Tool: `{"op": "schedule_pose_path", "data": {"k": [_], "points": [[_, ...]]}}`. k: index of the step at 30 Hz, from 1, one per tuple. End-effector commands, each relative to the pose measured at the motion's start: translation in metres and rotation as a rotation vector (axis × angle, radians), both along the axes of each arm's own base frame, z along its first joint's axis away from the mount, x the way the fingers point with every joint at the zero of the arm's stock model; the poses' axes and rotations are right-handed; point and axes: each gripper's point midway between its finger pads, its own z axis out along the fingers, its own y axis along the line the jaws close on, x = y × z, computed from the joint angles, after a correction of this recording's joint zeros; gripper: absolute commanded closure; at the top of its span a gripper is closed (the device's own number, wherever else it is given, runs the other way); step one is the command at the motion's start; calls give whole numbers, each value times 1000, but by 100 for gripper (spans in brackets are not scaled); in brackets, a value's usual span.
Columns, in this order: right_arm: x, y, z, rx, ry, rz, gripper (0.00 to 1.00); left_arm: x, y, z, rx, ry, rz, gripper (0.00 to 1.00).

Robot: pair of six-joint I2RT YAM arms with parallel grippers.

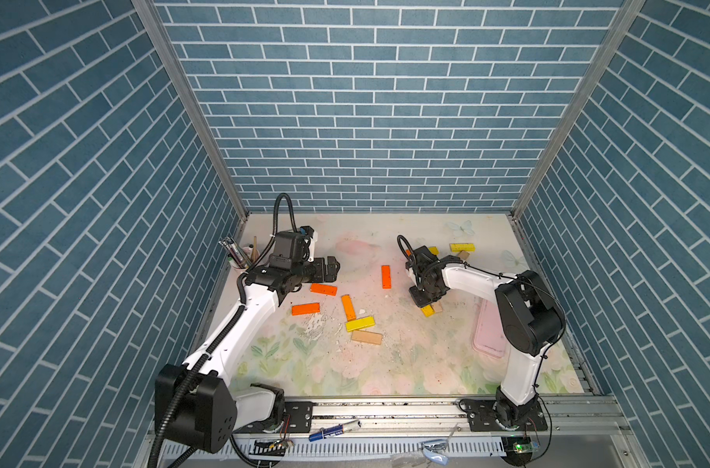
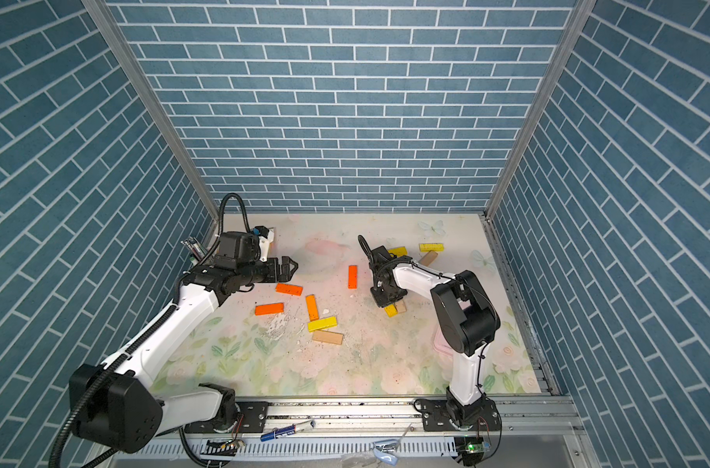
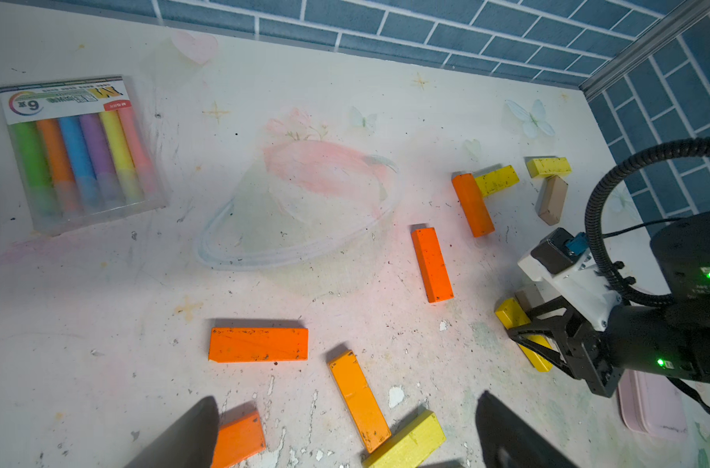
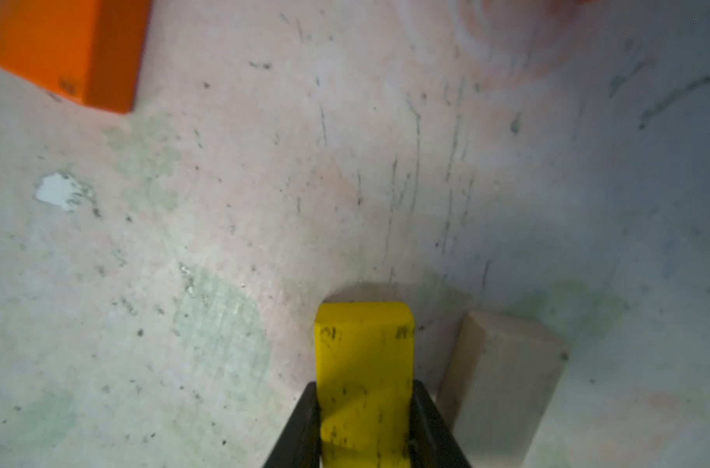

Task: Assemble the number 6 with building blocks
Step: Assemble the building block at the center of the board.

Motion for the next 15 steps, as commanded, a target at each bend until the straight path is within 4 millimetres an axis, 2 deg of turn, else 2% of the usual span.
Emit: {"op": "schedule_pose_path", "data": {"k": [1, 5, 15], "points": [[15, 4, 11, 50, -52, -145, 72, -1, 0, 2, -19, -5, 4, 1], [30, 8, 10, 55, -53, -210, 72, -3, 1, 2, -18, -9, 5, 1], [61, -7, 2, -6, -72, -324, 72, -2, 0, 2, -20, -8, 2, 1]]}}
